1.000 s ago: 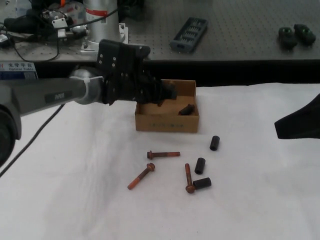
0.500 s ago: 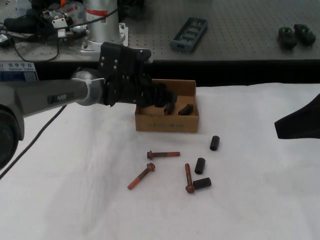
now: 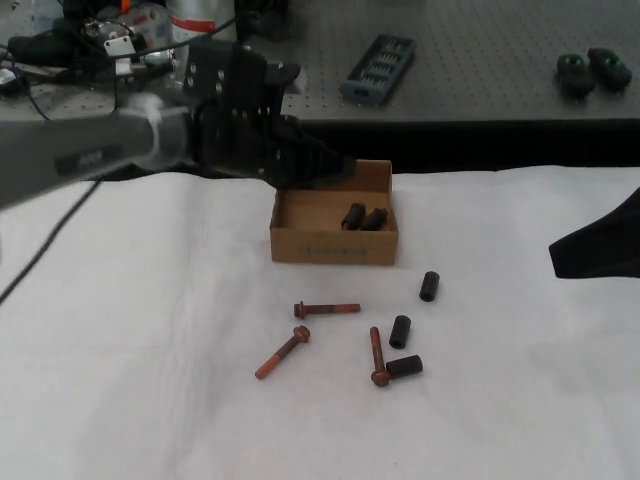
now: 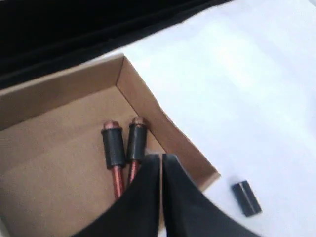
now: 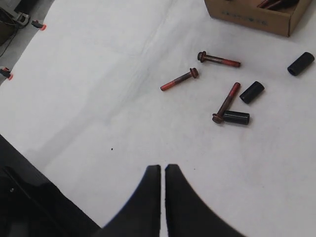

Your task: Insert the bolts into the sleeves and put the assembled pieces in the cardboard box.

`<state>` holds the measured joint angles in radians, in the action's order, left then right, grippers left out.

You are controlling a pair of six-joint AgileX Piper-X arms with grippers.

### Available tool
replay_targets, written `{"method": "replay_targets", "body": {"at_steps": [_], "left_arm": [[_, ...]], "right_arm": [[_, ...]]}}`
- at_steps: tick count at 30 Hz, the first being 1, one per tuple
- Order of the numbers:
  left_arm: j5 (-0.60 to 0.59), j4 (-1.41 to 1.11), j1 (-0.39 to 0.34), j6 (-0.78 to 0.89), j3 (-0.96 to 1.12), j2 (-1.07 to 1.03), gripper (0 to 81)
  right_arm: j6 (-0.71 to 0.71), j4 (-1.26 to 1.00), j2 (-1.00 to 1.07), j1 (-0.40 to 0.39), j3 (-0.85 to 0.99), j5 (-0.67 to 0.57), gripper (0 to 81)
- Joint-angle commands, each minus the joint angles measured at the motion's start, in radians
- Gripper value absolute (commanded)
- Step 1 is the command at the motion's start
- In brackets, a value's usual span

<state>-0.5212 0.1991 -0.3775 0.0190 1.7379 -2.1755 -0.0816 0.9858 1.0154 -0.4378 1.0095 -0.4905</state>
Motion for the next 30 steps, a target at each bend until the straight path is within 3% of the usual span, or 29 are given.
{"method": "replay_targets", "body": {"at_steps": [1, 9, 21, 30], "left_arm": [[-0.001, 0.257, 0.001, -0.13, 0.011, 0.082, 0.7], [-0.007, 0.567, -0.002, -0.206, -0.154, 0.287, 0.7], [0.04, 0.502, -0.002, -0.195, -0.743, 0.847, 0.7], [0.04, 0.501, -0.002, -0.192, -0.901, 1.158, 0.7]], "right_arm": [[0.016, 0.022, -0.009, 0.007, 0.004, -0.005, 2.9], [0.016, 0.071, -0.009, 0.007, 0.004, -0.005, 2.9], [0.016, 0.072, -0.009, 0.007, 0.004, -0.005, 2.9], [0.016, 0.064, -0.009, 0.007, 0.004, -0.005, 2.9]]}}
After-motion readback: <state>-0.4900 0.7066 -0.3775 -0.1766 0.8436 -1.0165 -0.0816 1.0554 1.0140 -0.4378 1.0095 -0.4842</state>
